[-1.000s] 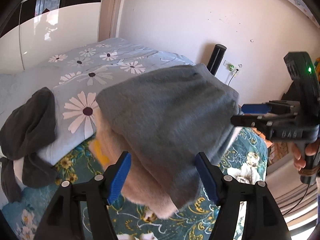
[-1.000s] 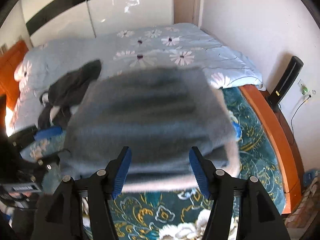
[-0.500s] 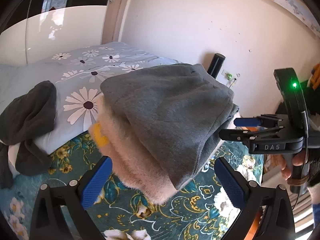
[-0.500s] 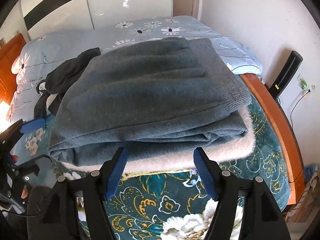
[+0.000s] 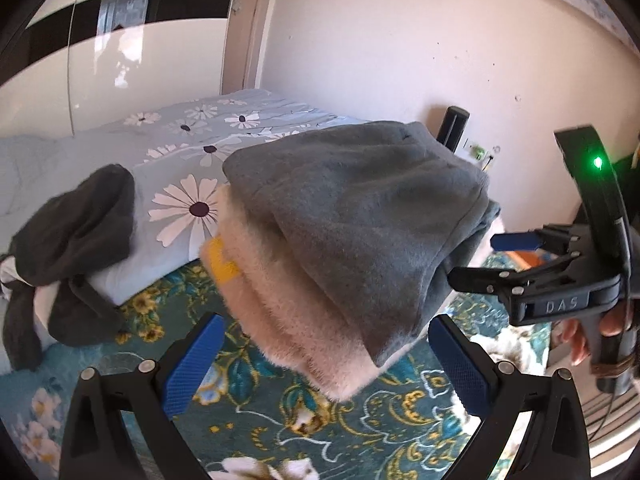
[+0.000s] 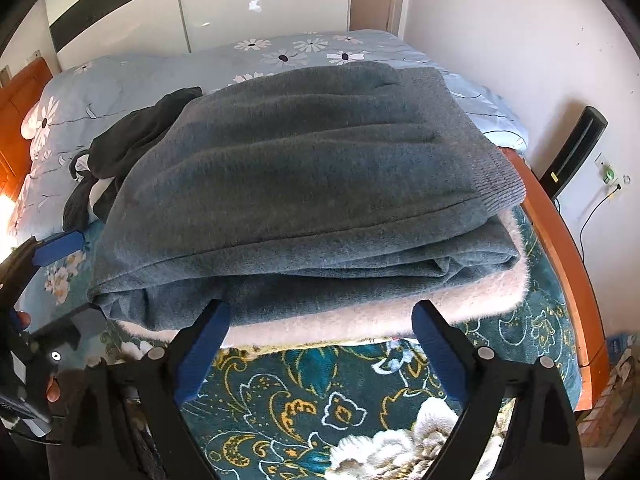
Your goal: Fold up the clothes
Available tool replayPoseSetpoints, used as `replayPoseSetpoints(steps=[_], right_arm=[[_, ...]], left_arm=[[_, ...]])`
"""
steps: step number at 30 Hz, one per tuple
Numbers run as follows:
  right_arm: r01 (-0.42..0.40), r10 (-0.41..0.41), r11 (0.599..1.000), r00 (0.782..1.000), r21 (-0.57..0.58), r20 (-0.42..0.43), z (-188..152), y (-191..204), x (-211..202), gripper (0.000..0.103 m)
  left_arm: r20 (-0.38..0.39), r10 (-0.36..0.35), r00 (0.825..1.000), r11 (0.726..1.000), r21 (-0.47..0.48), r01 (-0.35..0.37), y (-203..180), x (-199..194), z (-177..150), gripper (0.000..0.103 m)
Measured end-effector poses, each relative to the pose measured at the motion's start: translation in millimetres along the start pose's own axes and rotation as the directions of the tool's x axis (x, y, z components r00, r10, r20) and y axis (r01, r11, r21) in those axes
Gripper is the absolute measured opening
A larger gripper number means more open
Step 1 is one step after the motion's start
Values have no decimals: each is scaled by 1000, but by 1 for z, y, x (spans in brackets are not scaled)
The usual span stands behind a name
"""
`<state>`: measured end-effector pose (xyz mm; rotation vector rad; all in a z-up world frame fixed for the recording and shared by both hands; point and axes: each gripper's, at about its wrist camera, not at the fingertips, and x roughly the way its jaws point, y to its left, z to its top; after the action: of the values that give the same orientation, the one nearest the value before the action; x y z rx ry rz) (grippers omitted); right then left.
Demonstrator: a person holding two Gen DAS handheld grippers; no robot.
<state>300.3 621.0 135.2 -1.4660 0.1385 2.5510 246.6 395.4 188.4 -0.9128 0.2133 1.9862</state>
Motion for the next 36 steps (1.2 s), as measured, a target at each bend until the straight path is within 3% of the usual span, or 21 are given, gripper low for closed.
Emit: replayPoseSetpoints(steps=[7,8,9,13,25,36], right_arm=[[7,-7,1000,1000,-10,-11,-1,1,4,94],[9,-9,1000,1000,-11,-13,-1,1,5,95],[13,-13,1000,1000,-13,-15,-1,1,5,103],[20,-20,1000,1000,-8,-16,-2,0,8,103],[40,-40,999,999,-9,-29,-4,6,15,103],[48,-48,999,998,-3,-44,-11,9,24,103]], left_arm=[[-38,-4,999,998,-64,2,6,10,-5,103],[-32,8,999,998,-61,-10,5,9,-6,103],[-26,26,999,998,-49,-28,4,9,-6,103],[-32,43,999,999,-20,-43,1,11,-8,103],[-49,23,999,998,-56,-26,-2,15,-16,103],[-48,77,996,995,-61,-80,-3,21,-22,103]])
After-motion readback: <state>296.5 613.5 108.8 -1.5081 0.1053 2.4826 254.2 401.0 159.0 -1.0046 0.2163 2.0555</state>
